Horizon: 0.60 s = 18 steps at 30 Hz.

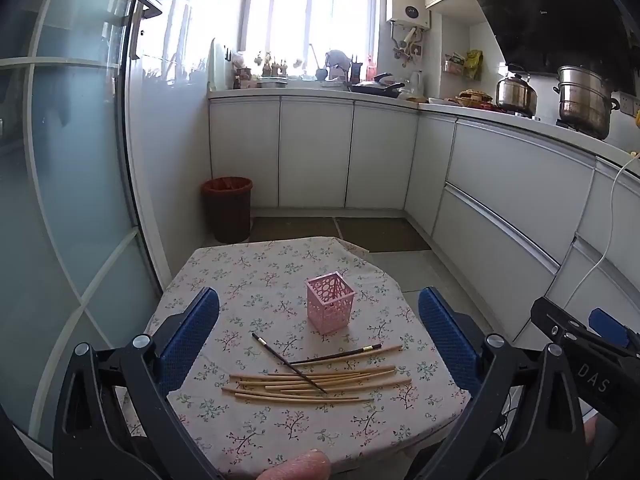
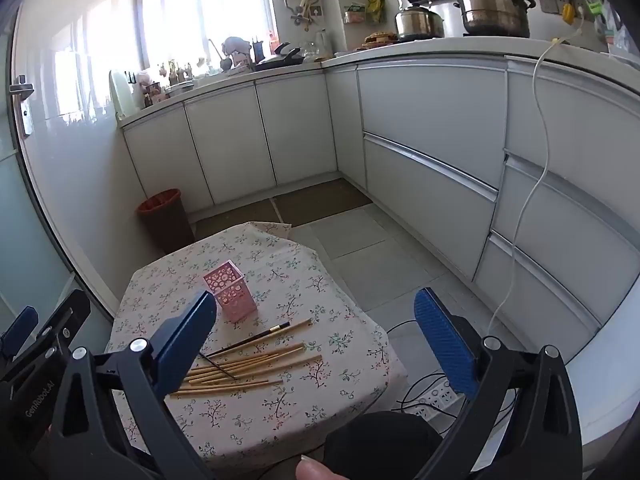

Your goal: Organize utensils

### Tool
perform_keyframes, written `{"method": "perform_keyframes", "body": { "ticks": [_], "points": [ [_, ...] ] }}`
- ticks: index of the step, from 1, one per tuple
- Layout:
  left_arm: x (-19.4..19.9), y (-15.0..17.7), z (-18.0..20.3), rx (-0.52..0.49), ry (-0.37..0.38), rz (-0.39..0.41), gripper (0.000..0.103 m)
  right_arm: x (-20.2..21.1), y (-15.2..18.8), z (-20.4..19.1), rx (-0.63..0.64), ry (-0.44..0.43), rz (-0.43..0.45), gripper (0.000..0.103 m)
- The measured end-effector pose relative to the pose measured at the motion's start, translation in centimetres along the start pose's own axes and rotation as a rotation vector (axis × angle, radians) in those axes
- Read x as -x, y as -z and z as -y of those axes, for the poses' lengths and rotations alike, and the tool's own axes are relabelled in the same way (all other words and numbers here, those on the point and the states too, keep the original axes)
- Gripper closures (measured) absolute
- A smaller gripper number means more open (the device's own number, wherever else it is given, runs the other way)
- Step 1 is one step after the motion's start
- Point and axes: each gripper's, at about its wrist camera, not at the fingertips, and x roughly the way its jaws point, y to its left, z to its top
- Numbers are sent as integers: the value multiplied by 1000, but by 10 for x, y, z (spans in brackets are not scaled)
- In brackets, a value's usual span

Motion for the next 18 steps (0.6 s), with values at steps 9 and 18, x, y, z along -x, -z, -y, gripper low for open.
{"method": "perform_keyframes", "body": {
  "ticks": [9, 18],
  "points": [
    [2, -1, 3, -1, -5, -5, 7, -4, 1, 0, -7, -4, -14, 7],
    [-1, 1, 5, -5, -14, -18, 7, -8, 3, -3, -11, -8, -34, 7]
  ]
}}
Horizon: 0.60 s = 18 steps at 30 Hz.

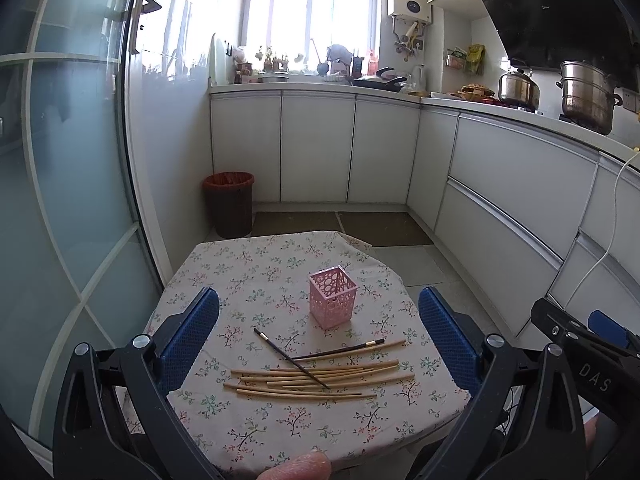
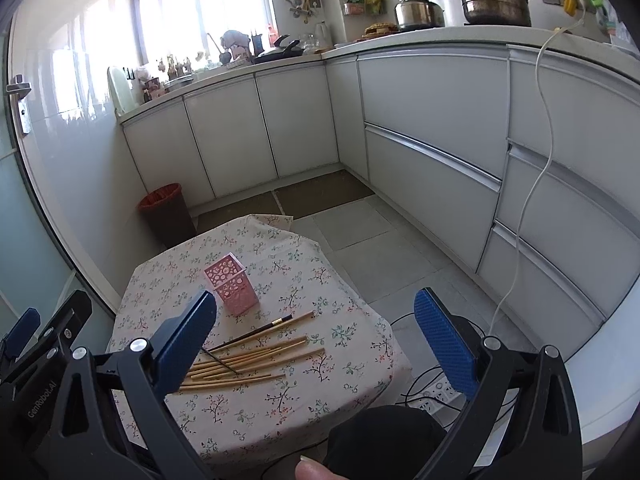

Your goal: Organize utensils

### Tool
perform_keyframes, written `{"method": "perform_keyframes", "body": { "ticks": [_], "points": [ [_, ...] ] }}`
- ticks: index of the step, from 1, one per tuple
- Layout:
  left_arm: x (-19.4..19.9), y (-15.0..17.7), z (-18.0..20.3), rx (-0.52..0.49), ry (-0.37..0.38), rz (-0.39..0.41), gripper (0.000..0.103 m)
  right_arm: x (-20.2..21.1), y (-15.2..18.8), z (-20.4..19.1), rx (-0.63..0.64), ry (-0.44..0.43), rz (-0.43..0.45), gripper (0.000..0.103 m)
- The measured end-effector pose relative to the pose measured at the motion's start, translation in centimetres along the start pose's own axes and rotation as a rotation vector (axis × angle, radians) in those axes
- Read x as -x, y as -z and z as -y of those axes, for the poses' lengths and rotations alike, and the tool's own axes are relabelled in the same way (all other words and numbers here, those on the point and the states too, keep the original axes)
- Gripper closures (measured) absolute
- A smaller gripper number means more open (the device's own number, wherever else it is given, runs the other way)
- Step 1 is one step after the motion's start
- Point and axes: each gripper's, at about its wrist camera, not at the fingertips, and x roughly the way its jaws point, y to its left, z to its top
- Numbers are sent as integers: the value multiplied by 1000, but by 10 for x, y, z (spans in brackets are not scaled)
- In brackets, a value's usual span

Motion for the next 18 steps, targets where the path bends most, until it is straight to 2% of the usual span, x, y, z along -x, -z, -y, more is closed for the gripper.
{"method": "perform_keyframes", "body": {
  "ticks": [18],
  "points": [
    [-3, 1, -4, 0, 2, -4, 7, -2, 0, 1, 2, -3, -11, 7]
  ]
}}
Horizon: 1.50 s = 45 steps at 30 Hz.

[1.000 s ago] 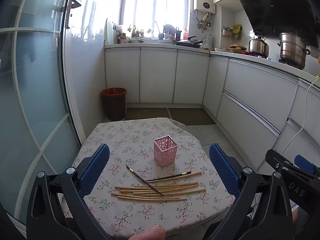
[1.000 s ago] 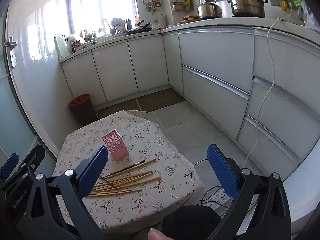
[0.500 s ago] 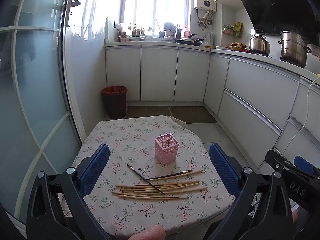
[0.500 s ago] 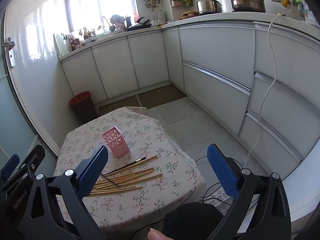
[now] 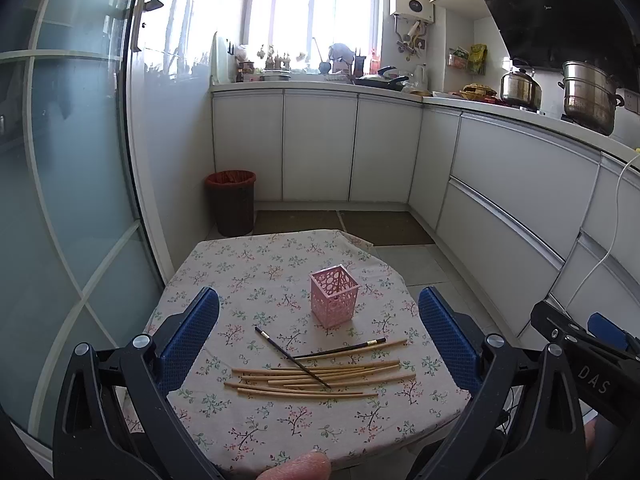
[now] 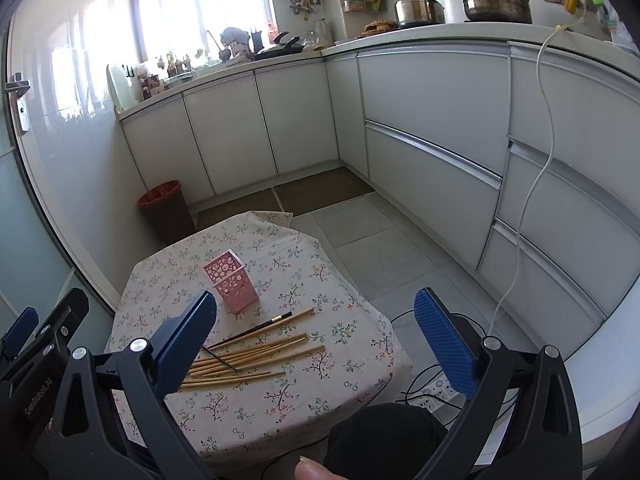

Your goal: Organize utensils

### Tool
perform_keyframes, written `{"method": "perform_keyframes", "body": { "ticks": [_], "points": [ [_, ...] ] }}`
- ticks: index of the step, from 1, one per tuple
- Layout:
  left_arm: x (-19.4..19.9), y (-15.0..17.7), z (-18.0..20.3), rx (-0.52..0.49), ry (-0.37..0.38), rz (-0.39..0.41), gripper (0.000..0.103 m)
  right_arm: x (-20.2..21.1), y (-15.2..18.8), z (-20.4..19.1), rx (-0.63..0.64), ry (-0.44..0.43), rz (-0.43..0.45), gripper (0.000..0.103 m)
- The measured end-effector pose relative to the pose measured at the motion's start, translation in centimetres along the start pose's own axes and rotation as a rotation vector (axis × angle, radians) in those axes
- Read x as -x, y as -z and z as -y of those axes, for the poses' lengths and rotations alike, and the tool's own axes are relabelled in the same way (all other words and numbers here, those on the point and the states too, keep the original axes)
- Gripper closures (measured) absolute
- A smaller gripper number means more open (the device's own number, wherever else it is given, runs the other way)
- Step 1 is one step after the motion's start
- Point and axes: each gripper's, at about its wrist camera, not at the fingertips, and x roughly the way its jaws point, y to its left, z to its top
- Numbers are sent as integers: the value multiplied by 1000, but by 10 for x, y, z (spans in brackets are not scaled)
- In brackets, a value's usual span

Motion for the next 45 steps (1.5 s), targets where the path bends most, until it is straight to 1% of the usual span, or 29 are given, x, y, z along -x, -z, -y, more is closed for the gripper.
{"method": "perform_keyframes", "body": {
  "ticks": [38, 45],
  "points": [
    [-2, 3, -7, 3, -2, -4, 7, 0, 6, -6, 16, 2, -5, 7],
    [-6, 4, -9, 1, -13, -16, 7, 0, 4, -7, 20, 0, -14, 7]
  ]
}}
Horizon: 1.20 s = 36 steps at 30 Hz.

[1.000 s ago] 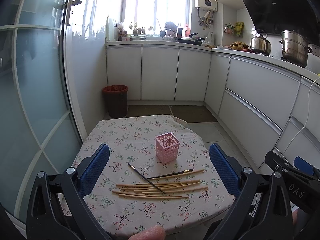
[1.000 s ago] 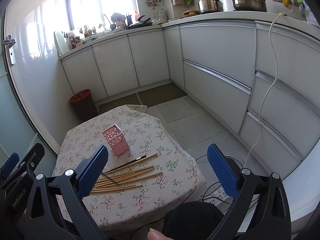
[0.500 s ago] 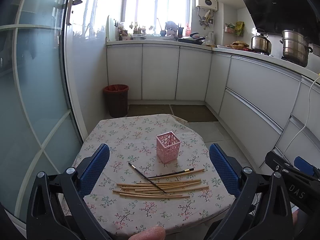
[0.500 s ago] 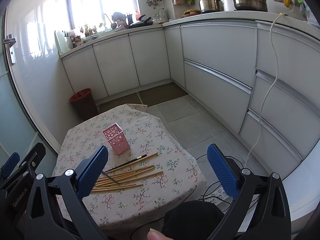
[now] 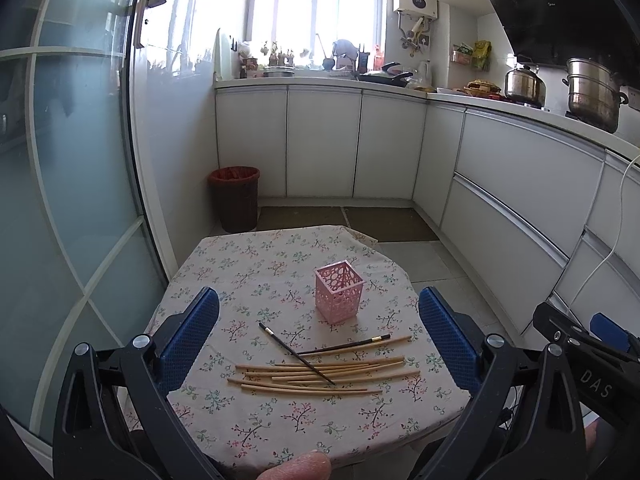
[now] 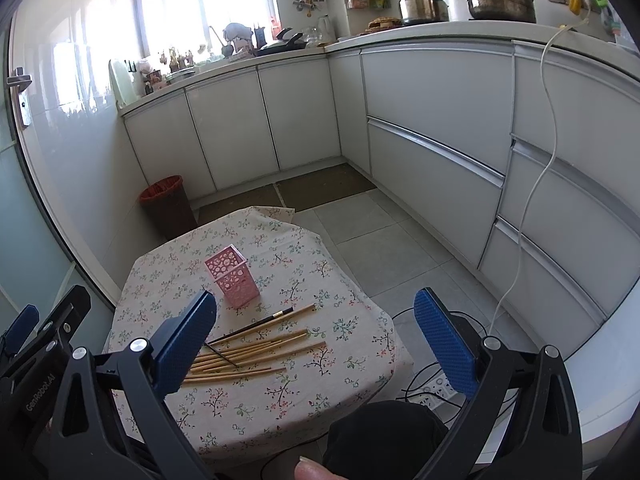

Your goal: Organize utensils

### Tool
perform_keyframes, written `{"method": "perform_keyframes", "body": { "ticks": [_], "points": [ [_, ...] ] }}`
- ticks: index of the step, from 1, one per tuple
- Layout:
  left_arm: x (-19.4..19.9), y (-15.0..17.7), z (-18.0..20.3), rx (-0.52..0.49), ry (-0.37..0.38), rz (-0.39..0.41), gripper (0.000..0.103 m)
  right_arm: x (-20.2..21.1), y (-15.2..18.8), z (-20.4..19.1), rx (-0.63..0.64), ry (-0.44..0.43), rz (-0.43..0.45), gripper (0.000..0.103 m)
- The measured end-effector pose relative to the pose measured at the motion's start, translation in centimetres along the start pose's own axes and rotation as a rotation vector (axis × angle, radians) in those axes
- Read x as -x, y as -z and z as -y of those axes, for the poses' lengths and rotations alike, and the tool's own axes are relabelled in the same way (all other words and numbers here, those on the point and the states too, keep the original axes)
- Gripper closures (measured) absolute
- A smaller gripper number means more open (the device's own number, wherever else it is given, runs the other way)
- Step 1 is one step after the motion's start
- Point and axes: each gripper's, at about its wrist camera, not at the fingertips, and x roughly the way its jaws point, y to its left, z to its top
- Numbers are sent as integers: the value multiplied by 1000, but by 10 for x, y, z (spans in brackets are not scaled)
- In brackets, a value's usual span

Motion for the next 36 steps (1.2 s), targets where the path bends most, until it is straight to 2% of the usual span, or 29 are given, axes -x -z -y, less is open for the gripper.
{"method": "perform_keyframes", "body": {
  "ticks": [5, 11, 15, 17, 18, 19, 20, 22, 25, 28, 31, 36],
  "points": [
    [-6, -1, 3, -4, -15, -25, 7, -9, -2, -1, 4, -6, -21, 7],
    [-37, 0, -3, 5, -21, -124, 7, -36, -2, 2, -13, -22, -86, 7],
    [-87, -10, -29, 51, -11, -251, 7, -75, 1, 22, -119, -102, -231, 7],
    [-124, -10, -42, 39, 42, -353, 7, -99, 8, 38, -201, -147, -317, 7],
    [-149, -4, -47, 29, 87, -443, 7, -115, 13, 49, -256, -174, -373, 7],
    [-171, 5, -52, 29, 98, -539, 7, -128, 19, 56, -302, -192, -420, 7],
    [-195, 17, -60, 49, 70, -625, 7, -142, 26, 63, -342, -207, -463, 7],
    [-223, 36, -75, 91, -19, -679, 8, -165, 37, 72, -395, -221, -531, 7],
    [-268, 66, -98, 253, -40, -803, 9, -193, 50, 79, -415, -202, -584, 7],
    [-305, 89, -114, 410, -82, -896, 22, -215, 58, 82, -417, -187, -628, 7],
    [-332, 96, -118, 479, -115, -925, 34, -230, 62, 86, -421, -181, -656, 7],
    [-357, 93, -115, 539, -168, -909, 40, -248, 69, 88, -426, -157, -687, 7]
  ]
}}
